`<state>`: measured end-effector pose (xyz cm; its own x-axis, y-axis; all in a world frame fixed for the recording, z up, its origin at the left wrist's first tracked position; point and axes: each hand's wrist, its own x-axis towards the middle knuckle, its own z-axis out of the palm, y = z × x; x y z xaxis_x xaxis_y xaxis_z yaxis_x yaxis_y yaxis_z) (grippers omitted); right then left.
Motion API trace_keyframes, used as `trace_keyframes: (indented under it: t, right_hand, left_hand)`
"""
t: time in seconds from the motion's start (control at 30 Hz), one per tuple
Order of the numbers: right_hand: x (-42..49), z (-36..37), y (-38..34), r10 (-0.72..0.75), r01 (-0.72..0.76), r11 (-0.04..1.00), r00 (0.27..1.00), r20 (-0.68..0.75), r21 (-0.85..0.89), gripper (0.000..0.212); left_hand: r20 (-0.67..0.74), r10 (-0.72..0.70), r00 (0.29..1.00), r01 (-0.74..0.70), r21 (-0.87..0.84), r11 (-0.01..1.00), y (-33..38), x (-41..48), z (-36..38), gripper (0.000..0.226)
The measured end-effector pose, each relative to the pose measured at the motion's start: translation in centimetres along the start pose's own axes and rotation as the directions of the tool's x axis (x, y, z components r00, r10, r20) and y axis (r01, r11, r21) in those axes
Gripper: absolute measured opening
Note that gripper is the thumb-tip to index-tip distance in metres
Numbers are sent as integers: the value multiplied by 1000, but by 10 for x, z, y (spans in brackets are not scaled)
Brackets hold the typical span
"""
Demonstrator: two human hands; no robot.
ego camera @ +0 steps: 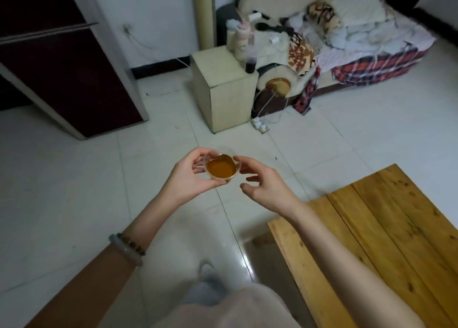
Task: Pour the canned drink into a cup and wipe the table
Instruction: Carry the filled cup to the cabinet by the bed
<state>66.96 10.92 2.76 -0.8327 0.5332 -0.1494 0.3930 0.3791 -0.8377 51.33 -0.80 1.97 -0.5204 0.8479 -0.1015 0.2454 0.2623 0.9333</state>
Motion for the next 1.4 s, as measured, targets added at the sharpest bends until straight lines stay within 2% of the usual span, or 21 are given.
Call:
trace_keyframes:
  t: [0.33, 0.53, 0.67, 0.9, 1.2, 1.4]
  right_hand:
    - [145, 40, -94, -130, 120, 990, 982, 134, 79, 63]
    - [234, 44, -117, -131, 68, 957, 969, 211, 282, 61]
    - [304, 42, -124, -109, 17, 938, 962, 250, 345, 56]
    - [428, 21, -140, -102, 3, 951, 947, 305, 309, 55]
    - [566, 12, -158, -84, 3, 969, 945, 316, 248, 58]
    - [652, 19, -175, -30, -42, 959, 968, 249, 281, 59]
  left_hand:
    - [-193, 5, 981, -23, -88, 996, -4, 59, -141, 64]
    - [-243, -3, 970, -15, -72, 997, -9, 121, -194, 58]
    - [-269, 11, 963, -24, -47, 999, -15, 179, -226, 57]
    - [-276, -29, 961, 13, -58, 998, -19, 289, -272, 59]
    - [-253, 10, 967, -24, -52, 998, -28, 408, -337, 57]
    - [-184, 34, 982, -40, -31, 999, -45, 497, -389, 58]
